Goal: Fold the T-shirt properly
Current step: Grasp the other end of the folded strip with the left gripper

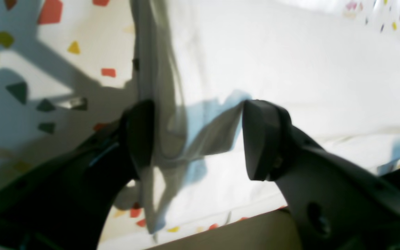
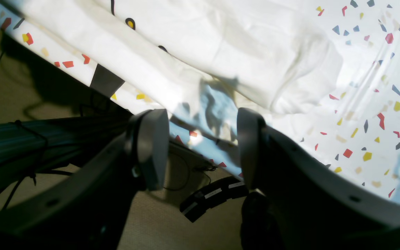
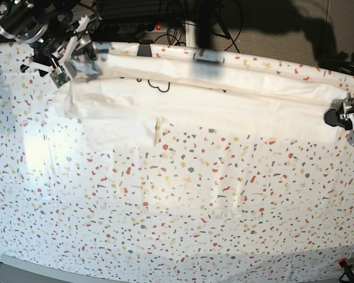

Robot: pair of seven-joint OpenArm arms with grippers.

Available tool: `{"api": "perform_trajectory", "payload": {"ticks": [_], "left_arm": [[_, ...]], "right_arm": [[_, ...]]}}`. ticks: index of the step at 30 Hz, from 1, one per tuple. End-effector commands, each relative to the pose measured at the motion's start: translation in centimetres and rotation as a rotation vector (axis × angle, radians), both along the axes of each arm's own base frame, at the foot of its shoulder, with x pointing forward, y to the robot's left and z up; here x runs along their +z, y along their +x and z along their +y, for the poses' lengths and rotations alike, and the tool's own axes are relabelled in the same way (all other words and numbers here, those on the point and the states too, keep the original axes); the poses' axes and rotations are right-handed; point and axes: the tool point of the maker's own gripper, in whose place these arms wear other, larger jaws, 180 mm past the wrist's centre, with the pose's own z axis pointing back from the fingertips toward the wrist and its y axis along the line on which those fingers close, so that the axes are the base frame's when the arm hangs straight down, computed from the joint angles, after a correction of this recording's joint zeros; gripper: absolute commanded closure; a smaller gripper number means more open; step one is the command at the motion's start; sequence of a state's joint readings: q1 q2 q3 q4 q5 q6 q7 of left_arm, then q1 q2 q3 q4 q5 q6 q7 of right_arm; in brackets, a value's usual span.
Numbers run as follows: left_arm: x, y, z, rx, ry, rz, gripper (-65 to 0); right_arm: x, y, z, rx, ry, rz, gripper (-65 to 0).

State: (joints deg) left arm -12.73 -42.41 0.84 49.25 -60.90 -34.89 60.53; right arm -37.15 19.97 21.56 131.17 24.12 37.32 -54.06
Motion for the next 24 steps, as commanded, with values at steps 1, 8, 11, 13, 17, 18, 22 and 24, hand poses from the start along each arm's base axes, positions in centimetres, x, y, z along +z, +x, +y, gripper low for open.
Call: {"api": "perform_trajectory", "payload": {"ticks": [1, 8, 11, 13, 17, 18, 22, 24], "left_arm": [[0.6, -0.2, 0.3, -0.007, -0.01, 0.026, -38.7], [2.2, -0.7, -2.0, -0.016, -0.18, 0.053, -38.7], [2.7, 0.1, -1.1, 0.015, -0.162, 0.008, -38.7], [3.2, 0.6, -0.3, 0.035, -0.15, -0.023, -38.6], [4.0, 0.8, 1.2, 0.051, -0.117, -0.041, -27.8], [4.1, 0.8, 1.4, 0.052, -0.113, -0.04, -21.7], [4.0, 0.7, 1.2, 0.048, -0.117, -0.034, -11.4], [3.8, 0.8, 0.8, 0.048, -0.126, -0.037, -14.4]], "right_arm": [[0.7, 0.3, 0.2, 0.014, 0.002, -0.028, -29.8], [0.7, 0.3, 0.2, 0.013, 0.002, -0.028, -29.8], [0.7, 0.3, 0.2, 0.013, 0.002, -0.028, -29.8], [0.7, 0.3, 0.2, 0.013, 0.002, -0.028, -29.8], [0.7, 0.3, 0.2, 0.013, 0.002, -0.027, -29.8], [0.7, 0.3, 0.2, 0.013, 0.002, -0.028, -29.8], [0.7, 0.3, 0.2, 0.013, 0.002, -0.028, -29.8], [0.7, 0.3, 0.2, 0.013, 0.002, -0.027, -29.8]]}}
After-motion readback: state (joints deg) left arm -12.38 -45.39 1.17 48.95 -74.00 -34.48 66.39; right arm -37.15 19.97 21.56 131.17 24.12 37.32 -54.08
